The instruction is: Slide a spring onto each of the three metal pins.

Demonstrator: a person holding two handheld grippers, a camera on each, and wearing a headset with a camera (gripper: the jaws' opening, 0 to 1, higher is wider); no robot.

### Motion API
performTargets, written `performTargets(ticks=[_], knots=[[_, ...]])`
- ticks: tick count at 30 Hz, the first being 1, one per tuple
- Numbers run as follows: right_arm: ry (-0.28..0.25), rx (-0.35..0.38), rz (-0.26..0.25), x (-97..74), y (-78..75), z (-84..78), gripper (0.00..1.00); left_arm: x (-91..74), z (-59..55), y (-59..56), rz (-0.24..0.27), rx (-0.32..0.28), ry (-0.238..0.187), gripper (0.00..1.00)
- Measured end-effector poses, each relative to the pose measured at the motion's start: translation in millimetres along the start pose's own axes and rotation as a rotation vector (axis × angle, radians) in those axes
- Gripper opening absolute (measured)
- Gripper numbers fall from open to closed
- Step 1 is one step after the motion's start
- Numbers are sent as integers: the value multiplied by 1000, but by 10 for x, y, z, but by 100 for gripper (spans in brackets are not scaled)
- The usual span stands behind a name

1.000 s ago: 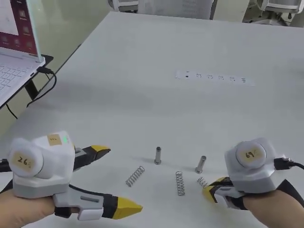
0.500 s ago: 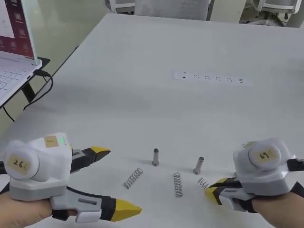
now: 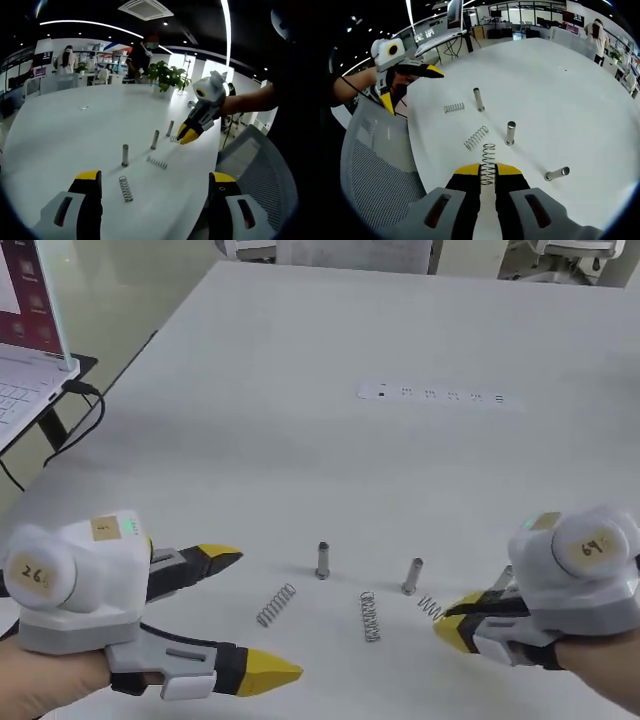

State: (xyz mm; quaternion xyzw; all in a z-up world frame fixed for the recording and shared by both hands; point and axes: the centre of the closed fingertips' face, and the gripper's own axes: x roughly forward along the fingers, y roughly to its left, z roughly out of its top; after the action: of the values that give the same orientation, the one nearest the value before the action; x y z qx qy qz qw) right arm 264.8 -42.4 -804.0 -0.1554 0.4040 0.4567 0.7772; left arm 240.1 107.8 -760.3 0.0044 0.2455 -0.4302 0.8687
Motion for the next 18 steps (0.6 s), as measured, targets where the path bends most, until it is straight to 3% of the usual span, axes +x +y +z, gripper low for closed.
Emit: performTargets(ticks=[7, 18], knots=[[-5, -74, 18, -86, 66, 52, 7, 92, 64, -106, -46, 20, -9, 80], [-9, -186, 42, -127, 154, 138, 7, 205, 179, -145, -74, 74, -42, 68]])
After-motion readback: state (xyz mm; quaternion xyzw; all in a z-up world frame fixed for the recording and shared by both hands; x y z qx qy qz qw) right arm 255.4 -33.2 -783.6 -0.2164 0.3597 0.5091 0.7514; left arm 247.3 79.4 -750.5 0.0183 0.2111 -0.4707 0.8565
